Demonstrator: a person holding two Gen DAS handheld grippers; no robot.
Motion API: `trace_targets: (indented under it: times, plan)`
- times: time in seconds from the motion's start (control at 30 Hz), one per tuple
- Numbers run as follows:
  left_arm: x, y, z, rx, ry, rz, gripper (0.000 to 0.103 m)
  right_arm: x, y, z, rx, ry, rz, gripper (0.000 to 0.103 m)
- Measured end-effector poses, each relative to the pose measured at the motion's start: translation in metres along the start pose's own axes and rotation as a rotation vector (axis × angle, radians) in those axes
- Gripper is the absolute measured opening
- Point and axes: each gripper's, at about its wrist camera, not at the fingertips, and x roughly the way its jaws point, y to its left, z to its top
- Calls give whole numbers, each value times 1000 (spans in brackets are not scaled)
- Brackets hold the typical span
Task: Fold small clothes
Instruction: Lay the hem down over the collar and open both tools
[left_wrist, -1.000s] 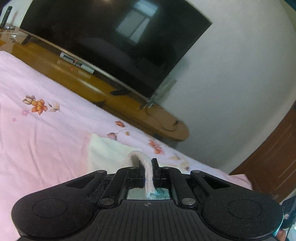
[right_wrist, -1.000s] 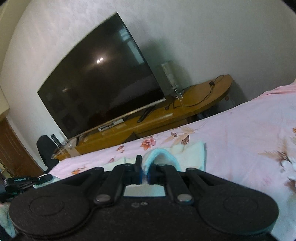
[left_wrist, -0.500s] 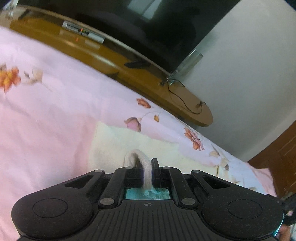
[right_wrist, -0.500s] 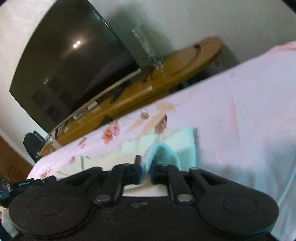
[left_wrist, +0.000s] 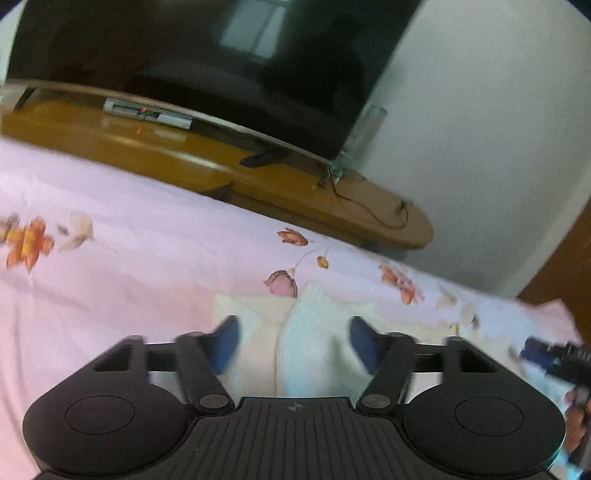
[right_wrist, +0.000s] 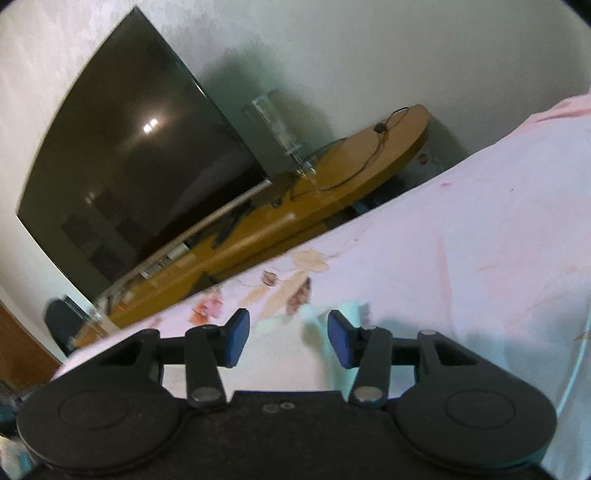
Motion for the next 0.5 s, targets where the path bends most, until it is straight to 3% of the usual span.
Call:
trace_targets:
  times: [0.03,0.17,0.47,0.5]
  plan:
    - [3,-5,3,39,17,8,42,2,1,0,-23,10,-12,45]
    - [14,-16,13,158,40,78,41,15,8,-1,-123,44,-58,41]
    - [34,-30,19,253,84,82,40,35,21,-3,-288,98,-108,26]
    - [35,-29,19,248,80,80,30,36,21,-3,-294,100,-110,25]
